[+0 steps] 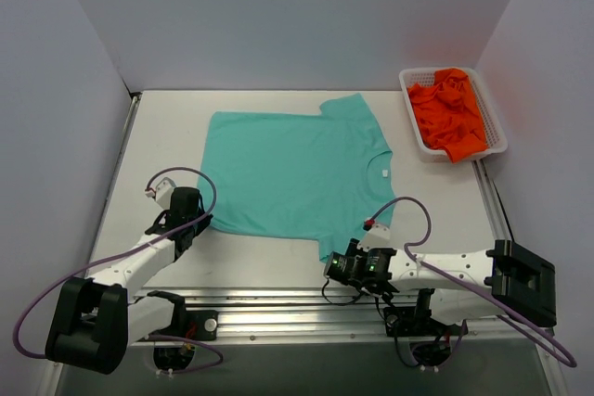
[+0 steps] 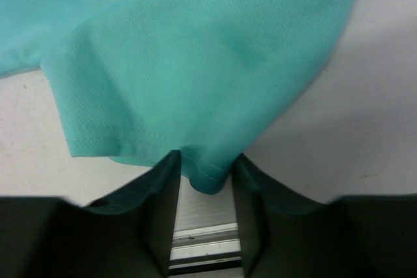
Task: Fold and stack the t-shirts
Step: Fold the tshirt
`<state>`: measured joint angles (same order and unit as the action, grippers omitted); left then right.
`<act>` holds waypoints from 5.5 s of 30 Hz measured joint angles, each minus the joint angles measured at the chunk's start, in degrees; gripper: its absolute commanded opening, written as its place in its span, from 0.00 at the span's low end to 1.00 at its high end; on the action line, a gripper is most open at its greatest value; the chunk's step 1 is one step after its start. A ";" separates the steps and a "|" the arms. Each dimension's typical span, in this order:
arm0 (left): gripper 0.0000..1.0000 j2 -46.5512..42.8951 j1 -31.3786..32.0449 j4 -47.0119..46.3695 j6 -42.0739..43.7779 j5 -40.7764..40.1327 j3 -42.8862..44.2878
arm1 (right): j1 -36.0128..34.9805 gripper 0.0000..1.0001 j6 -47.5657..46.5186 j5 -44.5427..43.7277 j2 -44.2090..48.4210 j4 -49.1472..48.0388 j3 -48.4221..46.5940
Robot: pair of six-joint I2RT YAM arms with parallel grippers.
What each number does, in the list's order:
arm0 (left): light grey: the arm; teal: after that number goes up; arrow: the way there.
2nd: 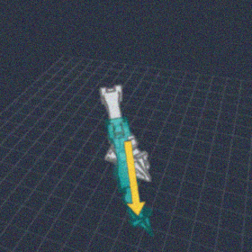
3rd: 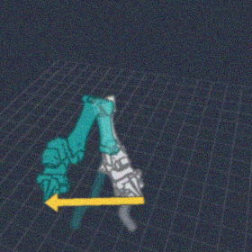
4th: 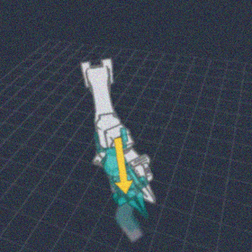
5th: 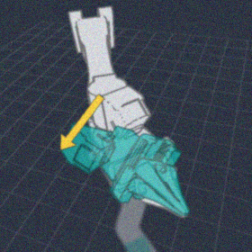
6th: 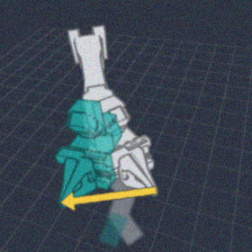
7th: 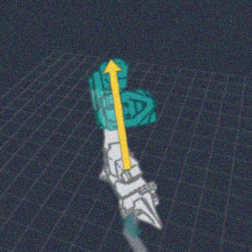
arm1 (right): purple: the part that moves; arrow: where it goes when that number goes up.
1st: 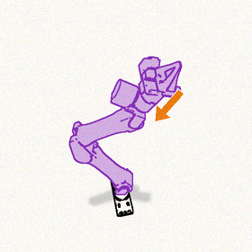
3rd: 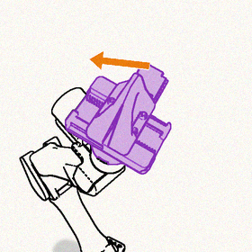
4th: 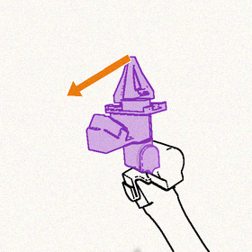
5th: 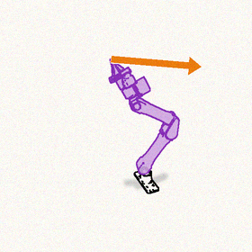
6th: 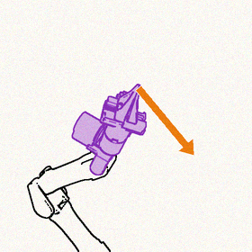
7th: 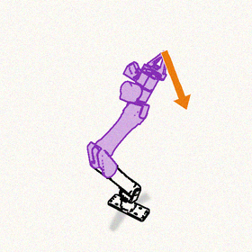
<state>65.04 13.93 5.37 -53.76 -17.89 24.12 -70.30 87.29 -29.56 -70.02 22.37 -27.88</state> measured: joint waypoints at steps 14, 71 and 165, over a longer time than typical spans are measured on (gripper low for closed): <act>0.02 0.00 0.00 -0.07 0.00 -0.04 -0.26 | -2.80 0.00 2.47 0.44 -3.10 6.47 -3.41; 0.02 -13.79 0.35 9.55 0.02 0.09 0.37 | -3.67 0.00 4.17 -11.30 2.84 17.05 -8.37; 0.02 23.15 -5.84 -0.85 2.49 9.57 26.12 | 34.69 0.00 -37.57 -17.88 -35.95 -2.91 -45.83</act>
<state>88.18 8.10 4.51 -51.27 -8.32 50.24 -35.62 49.71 -47.44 -105.97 19.46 -73.71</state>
